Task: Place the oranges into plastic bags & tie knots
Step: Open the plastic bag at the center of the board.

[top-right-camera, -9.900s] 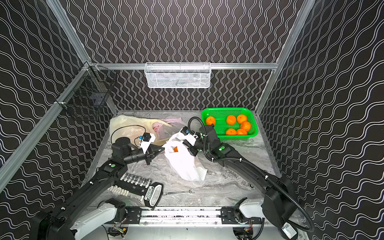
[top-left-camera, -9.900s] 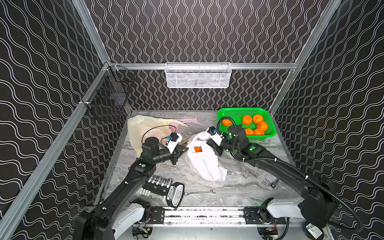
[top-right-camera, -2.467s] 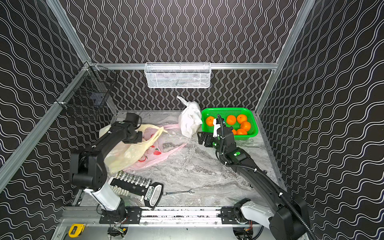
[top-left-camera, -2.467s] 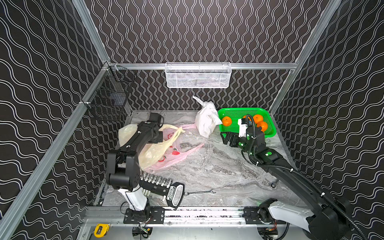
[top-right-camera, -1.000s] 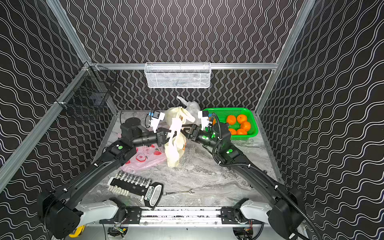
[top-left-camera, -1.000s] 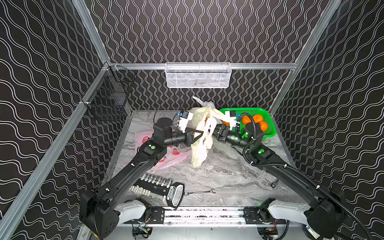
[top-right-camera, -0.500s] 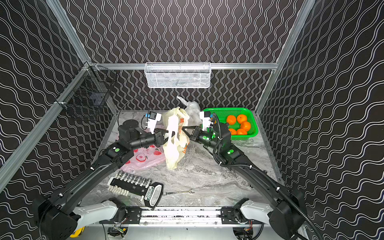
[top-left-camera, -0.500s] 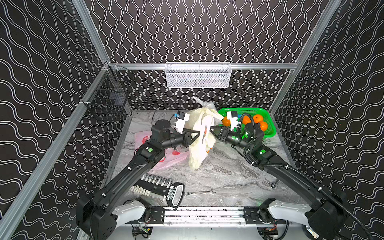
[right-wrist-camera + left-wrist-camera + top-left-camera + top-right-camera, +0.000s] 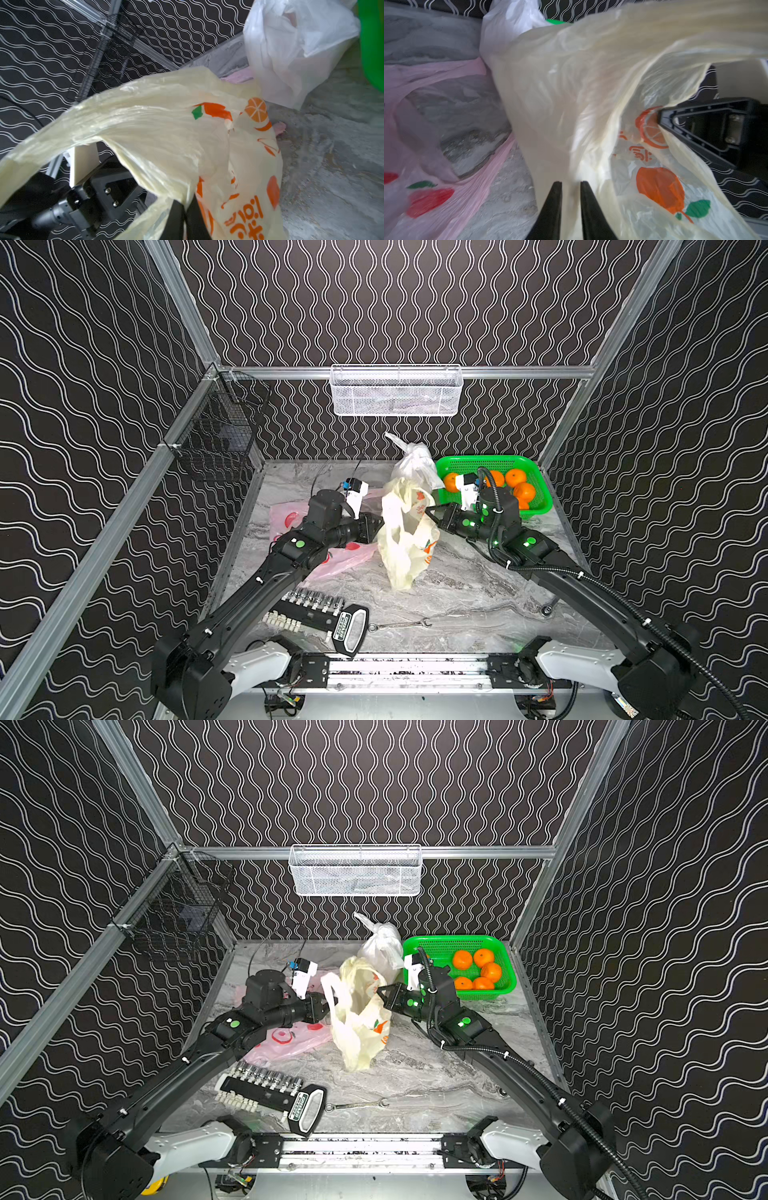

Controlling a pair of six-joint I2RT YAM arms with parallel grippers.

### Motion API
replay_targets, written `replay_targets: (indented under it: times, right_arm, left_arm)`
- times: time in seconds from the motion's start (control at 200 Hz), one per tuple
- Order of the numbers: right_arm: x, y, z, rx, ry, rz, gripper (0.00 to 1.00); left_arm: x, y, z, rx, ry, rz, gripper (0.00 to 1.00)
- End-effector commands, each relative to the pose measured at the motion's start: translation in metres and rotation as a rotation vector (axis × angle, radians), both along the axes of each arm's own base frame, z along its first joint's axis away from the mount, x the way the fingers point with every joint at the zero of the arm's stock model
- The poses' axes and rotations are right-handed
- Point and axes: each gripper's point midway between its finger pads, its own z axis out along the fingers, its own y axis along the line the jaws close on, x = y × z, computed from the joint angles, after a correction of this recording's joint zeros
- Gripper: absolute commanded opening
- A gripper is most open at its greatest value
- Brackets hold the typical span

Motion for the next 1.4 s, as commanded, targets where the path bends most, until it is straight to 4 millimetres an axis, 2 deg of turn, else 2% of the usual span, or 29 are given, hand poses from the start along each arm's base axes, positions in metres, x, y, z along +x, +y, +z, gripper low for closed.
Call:
replay_targets:
  times: [0.0, 0.115, 0.15, 0.2, 0.275, 0.34, 0.405, 0.52, 0.666, 0.806, 0.926, 1.051, 1.066, 1.076, 1.091, 1.241, 1.336, 1.396]
  right_arm:
    - [0.001, -0.008, -0.021, -0.078, 0.043, -0.035, 0.0]
    - [0.003, -0.007, -0.034, -0.096, 0.075, -0.038, 0.0]
    - [0.003, -0.004, -0.036, -0.091, 0.082, -0.028, 0.0]
    - [0.003, 0.0, -0.035, -0.076, 0.081, -0.013, 0.0]
    - [0.003, 0.001, -0.035, -0.06, 0.078, -0.008, 0.0]
    - [0.003, 0.001, -0.034, -0.058, 0.078, -0.01, 0.0]
    - [0.003, 0.001, -0.031, -0.05, 0.073, -0.014, 0.0]
    - [0.002, 0.003, -0.025, -0.022, 0.066, -0.009, 0.0]
    - [0.001, 0.007, -0.022, 0.0, 0.066, -0.001, 0.0]
    - [0.0, 0.011, -0.022, 0.003, 0.07, 0.008, 0.0]
    - [-0.002, 0.013, -0.021, 0.008, 0.068, 0.015, 0.0]
    - [-0.002, 0.014, -0.019, 0.013, 0.064, 0.015, 0.0]
    - [-0.003, 0.015, -0.019, 0.014, 0.065, 0.017, 0.0]
    - [-0.005, 0.013, -0.029, 0.002, 0.082, 0.017, 0.0]
    - [-0.005, 0.013, -0.032, -0.002, 0.087, 0.017, 0.0]
    - [-0.005, 0.014, -0.032, 0.005, 0.089, 0.021, 0.0]
    - [-0.005, 0.012, -0.033, -0.001, 0.093, 0.009, 0.0]
    - [-0.003, 0.006, -0.034, -0.027, 0.093, -0.023, 0.0]
  left_arm:
    - [0.006, 0.016, -0.019, 0.11, 0.043, 0.069, 0.2]
    - [0.008, 0.009, -0.027, 0.096, 0.075, 0.045, 0.19]
    - [0.008, 0.003, -0.024, 0.066, 0.068, 0.018, 0.27]
    - [0.007, -0.005, -0.016, 0.024, 0.042, -0.02, 0.42]
    - [0.002, -0.015, 0.005, -0.052, -0.027, -0.079, 0.64]
    - [-0.001, -0.016, 0.021, -0.08, -0.081, -0.091, 0.78]
    - [-0.003, -0.018, 0.03, -0.079, -0.11, -0.083, 0.86]
    - [-0.007, -0.035, 0.024, -0.044, -0.103, -0.069, 0.97]
    - [-0.003, -0.052, 0.009, 0.002, -0.09, 0.009, 0.99]
    - [-0.005, -0.073, 0.008, -0.008, -0.104, 0.016, 0.99]
    - [0.003, -0.064, 0.0, -0.017, -0.085, 0.119, 0.99]
    - [0.012, -0.054, -0.007, -0.001, -0.067, 0.206, 0.92]
    - [0.012, -0.054, -0.008, 0.003, -0.064, 0.208, 0.92]
    - [0.013, -0.055, -0.008, 0.003, -0.064, 0.207, 0.92]
    - [0.013, -0.056, -0.009, 0.004, -0.062, 0.204, 0.92]
    - [0.019, -0.071, -0.015, -0.011, -0.045, 0.173, 0.91]
    - [0.021, -0.073, -0.024, 0.006, -0.025, 0.179, 0.76]
    - [0.022, -0.069, -0.027, 0.029, -0.021, 0.191, 0.56]
